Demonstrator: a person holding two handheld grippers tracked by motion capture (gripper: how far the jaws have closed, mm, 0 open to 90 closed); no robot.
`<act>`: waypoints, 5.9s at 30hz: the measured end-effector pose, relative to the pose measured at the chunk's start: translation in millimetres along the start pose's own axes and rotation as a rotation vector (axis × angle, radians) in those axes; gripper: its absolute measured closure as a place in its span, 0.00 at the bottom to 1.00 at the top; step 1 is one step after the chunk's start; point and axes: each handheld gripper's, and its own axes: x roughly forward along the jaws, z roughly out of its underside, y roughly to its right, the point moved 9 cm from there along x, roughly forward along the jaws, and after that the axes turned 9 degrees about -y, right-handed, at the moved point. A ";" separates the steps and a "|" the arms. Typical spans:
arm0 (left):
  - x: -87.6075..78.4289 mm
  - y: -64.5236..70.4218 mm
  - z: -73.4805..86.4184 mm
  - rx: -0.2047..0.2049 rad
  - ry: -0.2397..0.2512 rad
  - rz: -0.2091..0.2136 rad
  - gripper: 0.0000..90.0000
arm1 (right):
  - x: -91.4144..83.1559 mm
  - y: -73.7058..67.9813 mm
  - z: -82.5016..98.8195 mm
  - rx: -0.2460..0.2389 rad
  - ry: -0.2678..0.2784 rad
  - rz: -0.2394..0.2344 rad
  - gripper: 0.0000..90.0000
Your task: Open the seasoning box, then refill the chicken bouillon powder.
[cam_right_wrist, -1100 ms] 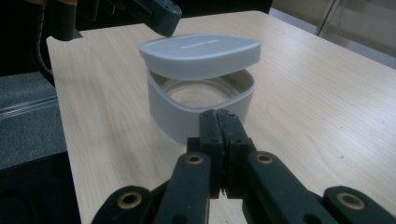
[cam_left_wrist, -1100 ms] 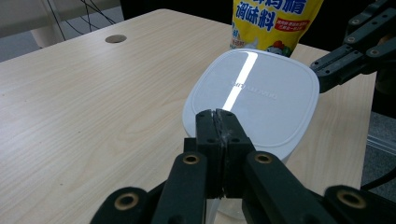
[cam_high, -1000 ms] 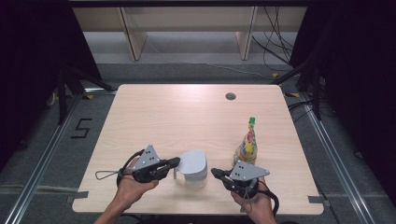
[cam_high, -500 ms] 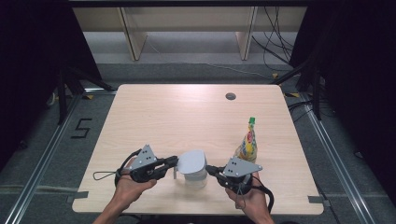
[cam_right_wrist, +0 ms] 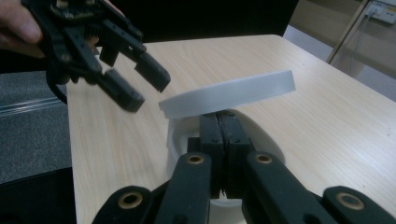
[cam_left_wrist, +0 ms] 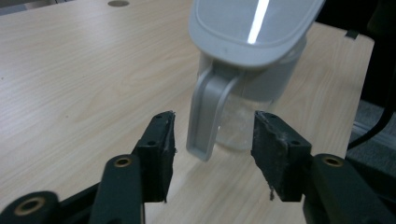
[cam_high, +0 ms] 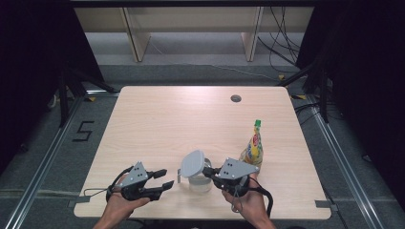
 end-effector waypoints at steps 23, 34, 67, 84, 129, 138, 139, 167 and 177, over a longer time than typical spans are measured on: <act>13.8 -6.7 28.2 -0.109 -0.052 -0.008 0.38 | -2.0 -4.9 -13.6 -0.020 0.023 0.015 0.98; 10.5 -4.0 32.6 -0.122 -0.071 -0.028 0.33 | -43.4 14.5 41.6 0.107 0.021 0.115 0.82; 13.2 3.8 39.9 -0.143 -0.118 -0.032 0.30 | -75.7 63.5 131.3 0.466 -0.107 0.329 0.20; 15.7 6.6 38.2 -0.118 -0.108 -0.021 0.32 | -52.8 86.8 129.4 0.419 -0.108 0.395 0.18; 12.9 10.5 38.5 -0.138 -0.114 0.021 0.32 | -42.2 127.4 127.3 0.278 -0.045 0.246 0.30; 13.8 10.2 38.2 -0.129 -0.106 0.017 0.32 | -39.6 114.7 125.2 0.476 0.000 0.349 0.19; 14.5 11.2 38.1 -0.149 -0.103 0.019 0.32 | -38.0 116.5 125.6 0.476 0.011 0.378 0.18; 16.0 12.1 40.7 -0.128 -0.126 0.026 0.31 | -19.2 122.4 130.3 0.507 0.066 0.476 0.18; 16.6 14.1 40.8 -0.147 -0.120 0.030 0.31 | -17.6 126.8 127.5 0.480 0.073 0.494 0.28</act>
